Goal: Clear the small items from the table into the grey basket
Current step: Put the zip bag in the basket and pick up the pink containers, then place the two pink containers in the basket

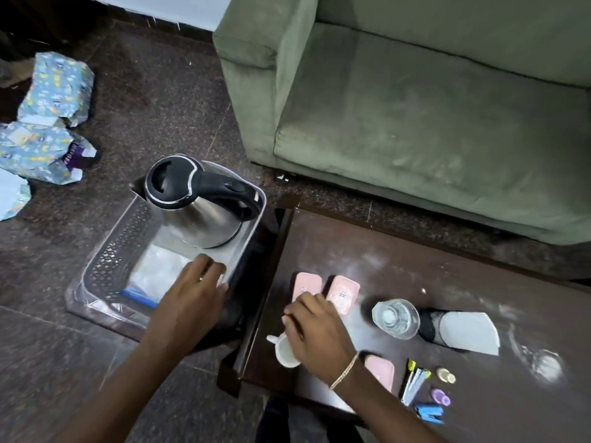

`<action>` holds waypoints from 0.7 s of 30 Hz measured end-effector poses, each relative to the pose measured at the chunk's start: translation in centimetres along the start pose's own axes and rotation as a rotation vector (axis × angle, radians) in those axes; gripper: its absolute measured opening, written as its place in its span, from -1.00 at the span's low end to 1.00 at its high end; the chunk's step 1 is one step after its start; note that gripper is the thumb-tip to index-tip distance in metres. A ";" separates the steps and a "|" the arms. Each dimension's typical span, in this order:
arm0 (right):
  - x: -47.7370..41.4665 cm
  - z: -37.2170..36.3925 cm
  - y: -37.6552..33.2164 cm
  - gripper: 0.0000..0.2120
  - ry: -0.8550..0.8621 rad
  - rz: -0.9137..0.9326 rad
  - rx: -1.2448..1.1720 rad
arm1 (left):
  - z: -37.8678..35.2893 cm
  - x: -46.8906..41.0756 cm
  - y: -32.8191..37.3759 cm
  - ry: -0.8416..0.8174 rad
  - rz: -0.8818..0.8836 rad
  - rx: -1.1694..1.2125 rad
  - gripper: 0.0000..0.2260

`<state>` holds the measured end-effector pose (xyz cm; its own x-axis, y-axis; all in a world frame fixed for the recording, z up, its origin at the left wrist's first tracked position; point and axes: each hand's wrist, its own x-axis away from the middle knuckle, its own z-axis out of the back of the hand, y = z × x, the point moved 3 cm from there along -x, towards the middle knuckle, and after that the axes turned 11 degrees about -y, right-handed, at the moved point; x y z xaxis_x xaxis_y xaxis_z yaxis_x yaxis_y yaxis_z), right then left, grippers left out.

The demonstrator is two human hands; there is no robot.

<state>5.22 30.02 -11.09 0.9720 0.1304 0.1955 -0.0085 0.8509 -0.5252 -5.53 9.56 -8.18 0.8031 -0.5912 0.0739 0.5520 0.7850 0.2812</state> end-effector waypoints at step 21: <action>0.3 -4.1 15.7 -0.03 -0.364 -0.410 0.338 | -17.6 -6.5 11.4 -0.660 0.051 -0.110 -0.16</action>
<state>6.31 41.38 -22.66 0.7705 -0.1260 0.6248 0.2159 0.9739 -0.0700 -0.45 25.61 -22.25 0.5424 -0.5146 0.6641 0.5646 0.8086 0.1655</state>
